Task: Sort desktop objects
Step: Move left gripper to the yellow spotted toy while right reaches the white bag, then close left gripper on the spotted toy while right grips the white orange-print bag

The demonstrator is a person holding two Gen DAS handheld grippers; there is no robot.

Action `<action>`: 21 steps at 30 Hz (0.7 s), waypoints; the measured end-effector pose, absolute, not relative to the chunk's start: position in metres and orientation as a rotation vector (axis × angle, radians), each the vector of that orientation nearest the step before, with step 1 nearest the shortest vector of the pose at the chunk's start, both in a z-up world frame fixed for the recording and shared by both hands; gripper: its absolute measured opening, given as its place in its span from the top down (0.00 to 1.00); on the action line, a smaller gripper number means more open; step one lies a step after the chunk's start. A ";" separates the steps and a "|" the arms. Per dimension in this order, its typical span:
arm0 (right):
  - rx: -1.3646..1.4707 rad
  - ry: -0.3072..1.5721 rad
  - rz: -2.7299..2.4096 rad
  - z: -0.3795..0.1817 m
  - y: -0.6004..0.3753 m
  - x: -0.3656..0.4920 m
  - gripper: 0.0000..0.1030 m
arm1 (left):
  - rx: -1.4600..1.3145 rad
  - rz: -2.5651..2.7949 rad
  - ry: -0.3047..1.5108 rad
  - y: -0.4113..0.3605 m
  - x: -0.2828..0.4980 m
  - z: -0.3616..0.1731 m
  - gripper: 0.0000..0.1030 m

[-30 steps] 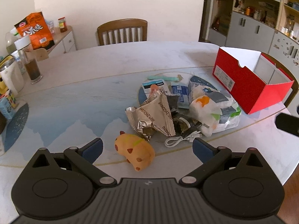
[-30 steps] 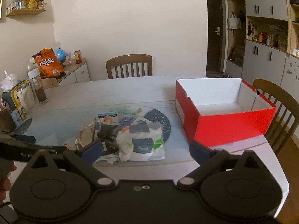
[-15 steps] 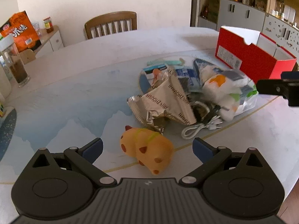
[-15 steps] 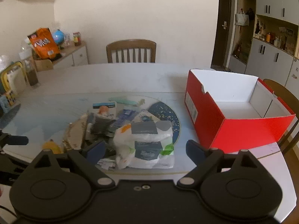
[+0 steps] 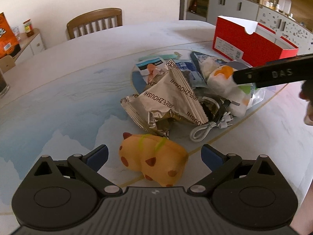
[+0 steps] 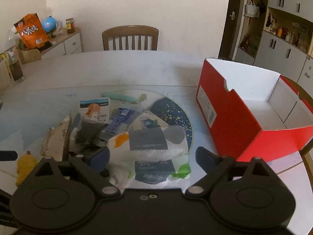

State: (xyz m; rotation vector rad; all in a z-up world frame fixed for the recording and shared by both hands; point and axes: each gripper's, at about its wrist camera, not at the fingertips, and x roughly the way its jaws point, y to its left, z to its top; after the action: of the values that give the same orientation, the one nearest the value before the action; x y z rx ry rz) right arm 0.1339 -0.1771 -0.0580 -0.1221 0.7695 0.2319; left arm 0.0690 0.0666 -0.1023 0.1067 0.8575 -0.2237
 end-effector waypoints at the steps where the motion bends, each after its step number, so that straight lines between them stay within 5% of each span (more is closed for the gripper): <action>1: -0.105 0.772 0.238 -0.060 -0.178 0.136 0.01 | 0.111 -0.228 0.861 0.067 0.070 -0.103 0.06; 11: -0.092 0.820 0.264 -0.073 -0.172 0.153 0.00 | 0.094 -0.242 0.892 0.074 0.077 -0.111 0.14; 16: -0.079 0.829 0.269 -0.074 -0.172 0.156 0.01 | 0.078 -0.267 0.901 0.076 0.079 -0.110 0.26; 21: -0.060 0.832 0.263 -0.072 -0.175 0.157 0.12 | 0.070 -0.279 0.903 0.077 0.081 -0.109 0.28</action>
State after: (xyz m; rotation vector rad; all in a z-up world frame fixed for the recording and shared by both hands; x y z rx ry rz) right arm 0.1566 -0.1751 -0.0722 -0.0599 0.8315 0.2628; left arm 0.0812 0.0771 -0.1088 0.0704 0.9029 -0.2790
